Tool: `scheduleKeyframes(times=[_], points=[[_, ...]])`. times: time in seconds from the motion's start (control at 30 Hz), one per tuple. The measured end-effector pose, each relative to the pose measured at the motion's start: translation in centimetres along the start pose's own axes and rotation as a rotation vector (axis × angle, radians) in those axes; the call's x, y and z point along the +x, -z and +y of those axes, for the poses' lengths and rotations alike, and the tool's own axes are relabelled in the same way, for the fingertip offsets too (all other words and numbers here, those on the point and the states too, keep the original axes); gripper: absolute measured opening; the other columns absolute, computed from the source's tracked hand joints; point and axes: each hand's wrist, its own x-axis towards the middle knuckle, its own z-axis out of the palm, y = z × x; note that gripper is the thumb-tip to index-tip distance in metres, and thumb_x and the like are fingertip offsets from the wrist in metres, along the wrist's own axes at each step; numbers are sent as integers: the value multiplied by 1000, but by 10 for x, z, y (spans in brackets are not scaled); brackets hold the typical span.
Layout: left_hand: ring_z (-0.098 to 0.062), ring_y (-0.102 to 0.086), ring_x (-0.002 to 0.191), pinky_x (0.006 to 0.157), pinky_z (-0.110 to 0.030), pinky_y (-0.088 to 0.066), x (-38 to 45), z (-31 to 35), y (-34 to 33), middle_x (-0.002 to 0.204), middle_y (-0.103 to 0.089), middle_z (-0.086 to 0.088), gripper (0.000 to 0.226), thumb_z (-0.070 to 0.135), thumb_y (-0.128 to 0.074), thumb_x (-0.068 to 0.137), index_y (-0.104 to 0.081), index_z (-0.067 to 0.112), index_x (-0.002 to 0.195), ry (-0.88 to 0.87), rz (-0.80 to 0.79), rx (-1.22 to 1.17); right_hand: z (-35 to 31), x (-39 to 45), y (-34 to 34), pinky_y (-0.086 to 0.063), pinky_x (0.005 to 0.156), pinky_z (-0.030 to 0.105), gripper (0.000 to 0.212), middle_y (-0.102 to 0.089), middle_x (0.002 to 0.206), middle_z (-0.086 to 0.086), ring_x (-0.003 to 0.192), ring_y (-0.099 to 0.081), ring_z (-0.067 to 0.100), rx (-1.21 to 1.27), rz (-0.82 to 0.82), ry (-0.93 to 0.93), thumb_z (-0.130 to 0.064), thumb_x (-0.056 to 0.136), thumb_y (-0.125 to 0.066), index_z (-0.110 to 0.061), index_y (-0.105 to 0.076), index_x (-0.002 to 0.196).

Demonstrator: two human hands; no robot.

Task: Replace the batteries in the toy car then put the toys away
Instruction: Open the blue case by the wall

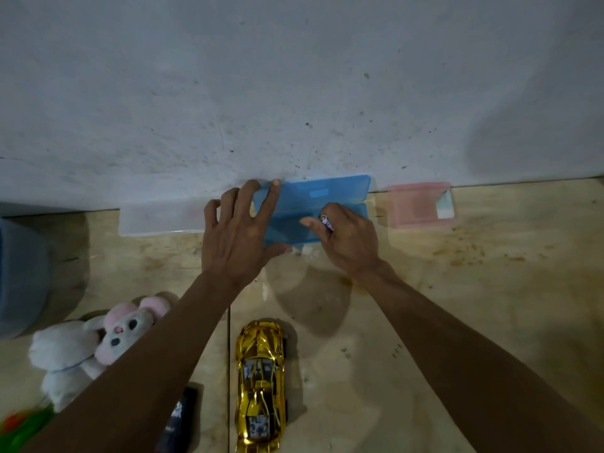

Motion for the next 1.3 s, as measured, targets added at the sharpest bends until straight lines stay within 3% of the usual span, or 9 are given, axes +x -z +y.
scheduleKeyframes(times=[0.3,0.4,0.57,0.63,0.73,0.87,1.3], points=[[-41,-44,123,94,-56,-40,0,1,1,146,-42,-20,108,65,-77,71,-32,17,156,1,6,21,-10,10,11,-35,52,22,60,-54,60,5,54,-43,12,121,58,-66,-55,99,-44,-4,-57,70],[-41,-44,122,94,-55,-41,1,2,3,145,-43,-20,107,61,-81,70,-34,17,155,4,1,19,-24,12,27,-33,52,19,57,-56,61,3,52,-49,16,146,67,-127,-53,100,-43,-4,-60,76],[-41,-45,122,94,-56,-41,0,4,6,145,-44,-19,107,61,-80,71,-33,17,155,12,-7,16,-48,-35,39,-38,55,23,30,-66,76,2,63,-64,23,136,-172,-303,-41,103,-47,-12,-57,99],[-41,-45,121,94,-57,-41,0,3,6,145,-43,-19,105,62,-79,72,-33,17,156,10,0,14,-48,-54,29,-42,56,24,21,-69,82,5,70,-67,24,95,-210,-223,-31,102,-53,-12,-61,99],[-41,-45,122,95,-57,-40,-1,2,5,145,-42,-19,106,63,-77,73,-31,17,157,5,6,15,-41,-69,10,-51,63,35,26,-68,83,6,77,-64,25,-44,-203,-16,-30,103,-53,-11,-67,93],[-42,-44,123,96,-58,-40,-1,2,5,146,-41,-18,109,63,-79,71,-29,18,157,4,6,12,-30,-76,6,-47,76,43,16,-68,90,7,84,-62,32,-212,-193,191,-25,98,-64,-12,-73,95],[-42,-44,124,99,-60,-39,-1,3,7,146,-41,-19,108,63,-78,72,-29,17,157,2,5,14,-18,-69,21,-45,89,42,37,-65,114,10,107,-58,32,-194,-338,199,-43,98,-56,-13,-69,115]])
